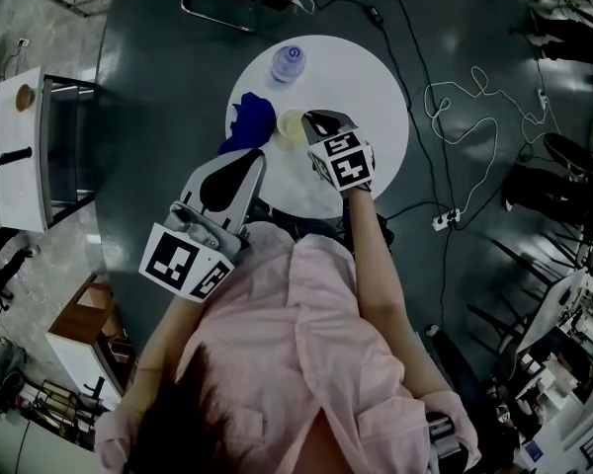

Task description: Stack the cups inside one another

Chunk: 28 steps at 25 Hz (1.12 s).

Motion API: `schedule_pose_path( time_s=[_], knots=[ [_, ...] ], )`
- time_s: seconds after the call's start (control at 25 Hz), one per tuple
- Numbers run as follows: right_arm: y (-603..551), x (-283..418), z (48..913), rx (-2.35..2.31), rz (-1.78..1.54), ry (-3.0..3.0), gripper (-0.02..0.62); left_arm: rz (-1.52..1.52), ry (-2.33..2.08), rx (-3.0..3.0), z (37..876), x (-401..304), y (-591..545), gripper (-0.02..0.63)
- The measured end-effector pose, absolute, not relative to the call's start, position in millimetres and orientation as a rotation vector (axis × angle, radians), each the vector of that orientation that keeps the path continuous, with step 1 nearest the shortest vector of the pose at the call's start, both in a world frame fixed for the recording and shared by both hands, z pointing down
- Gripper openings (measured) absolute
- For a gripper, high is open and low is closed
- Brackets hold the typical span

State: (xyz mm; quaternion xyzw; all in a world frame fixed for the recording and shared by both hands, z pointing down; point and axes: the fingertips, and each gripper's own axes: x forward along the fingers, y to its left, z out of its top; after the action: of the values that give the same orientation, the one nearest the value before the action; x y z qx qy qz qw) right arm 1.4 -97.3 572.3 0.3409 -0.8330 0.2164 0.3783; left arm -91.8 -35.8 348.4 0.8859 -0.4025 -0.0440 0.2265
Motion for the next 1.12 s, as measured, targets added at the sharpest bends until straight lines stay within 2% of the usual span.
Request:
schedule_pose_path(
  time_s=[0.8,1.12],
  knots=[
    [-98.1,-3.1,587.3,0.869,0.513,-2.077,0.04,-0.13,-1.13,2.436,344.3,-94.2,-30.4,0.014],
    [-104.0,-6.0,588.3,0.835,0.395,-2.057,0.041,-0.125,-1.124,2.439,345.5,-93.2,-30.2,0.014]
  ],
)
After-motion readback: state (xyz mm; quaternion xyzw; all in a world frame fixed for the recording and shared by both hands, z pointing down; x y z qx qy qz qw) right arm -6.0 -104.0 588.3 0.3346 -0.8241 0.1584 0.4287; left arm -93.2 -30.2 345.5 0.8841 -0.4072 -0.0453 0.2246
